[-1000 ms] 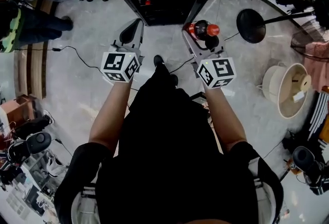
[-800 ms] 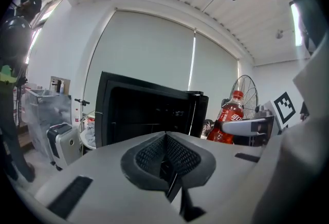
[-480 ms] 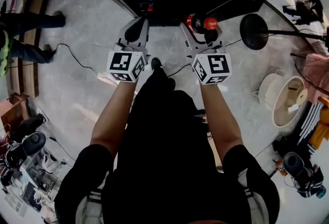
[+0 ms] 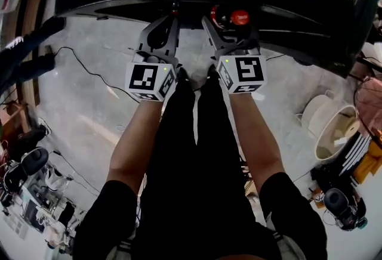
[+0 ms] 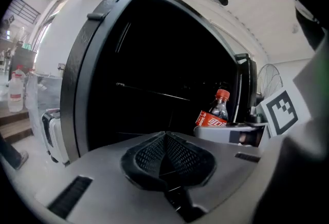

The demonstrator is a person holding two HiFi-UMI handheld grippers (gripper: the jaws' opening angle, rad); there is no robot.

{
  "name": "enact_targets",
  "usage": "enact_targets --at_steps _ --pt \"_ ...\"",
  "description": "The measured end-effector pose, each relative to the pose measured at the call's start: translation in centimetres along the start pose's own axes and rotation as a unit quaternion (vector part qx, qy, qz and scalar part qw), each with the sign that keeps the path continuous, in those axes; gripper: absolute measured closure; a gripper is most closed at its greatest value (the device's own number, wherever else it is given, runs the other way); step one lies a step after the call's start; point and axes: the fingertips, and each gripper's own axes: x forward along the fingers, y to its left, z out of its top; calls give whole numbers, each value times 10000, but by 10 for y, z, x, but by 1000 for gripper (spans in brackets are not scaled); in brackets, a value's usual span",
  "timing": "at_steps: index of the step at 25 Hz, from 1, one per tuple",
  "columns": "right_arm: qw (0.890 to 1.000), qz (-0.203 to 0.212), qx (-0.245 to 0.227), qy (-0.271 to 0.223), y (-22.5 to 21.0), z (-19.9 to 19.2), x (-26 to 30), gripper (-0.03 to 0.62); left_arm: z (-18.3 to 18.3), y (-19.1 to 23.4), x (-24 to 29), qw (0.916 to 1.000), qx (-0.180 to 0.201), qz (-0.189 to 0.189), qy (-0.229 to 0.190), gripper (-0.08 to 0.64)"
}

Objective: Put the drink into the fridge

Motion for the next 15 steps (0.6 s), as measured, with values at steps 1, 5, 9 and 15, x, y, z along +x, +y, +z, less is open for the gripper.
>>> enact_targets --at_steps 1,5,9,15 --pt "10000 15 -14 32 0 -7 9 290 -6 5 3 10000 -39 60 -11 545" --pt "9999 -28 -68 109 -6 -36 40 290 -29 26 21 9993 -8 351 -95 545" --pt "9996 -209 -164 -14 -24 -38 46 290 -31 25 37 9974 89 645 -307 545" --pt "9994 -104 -329 61 -27 -53 92 290 -41 54 61 9976 103 649 -222 545"
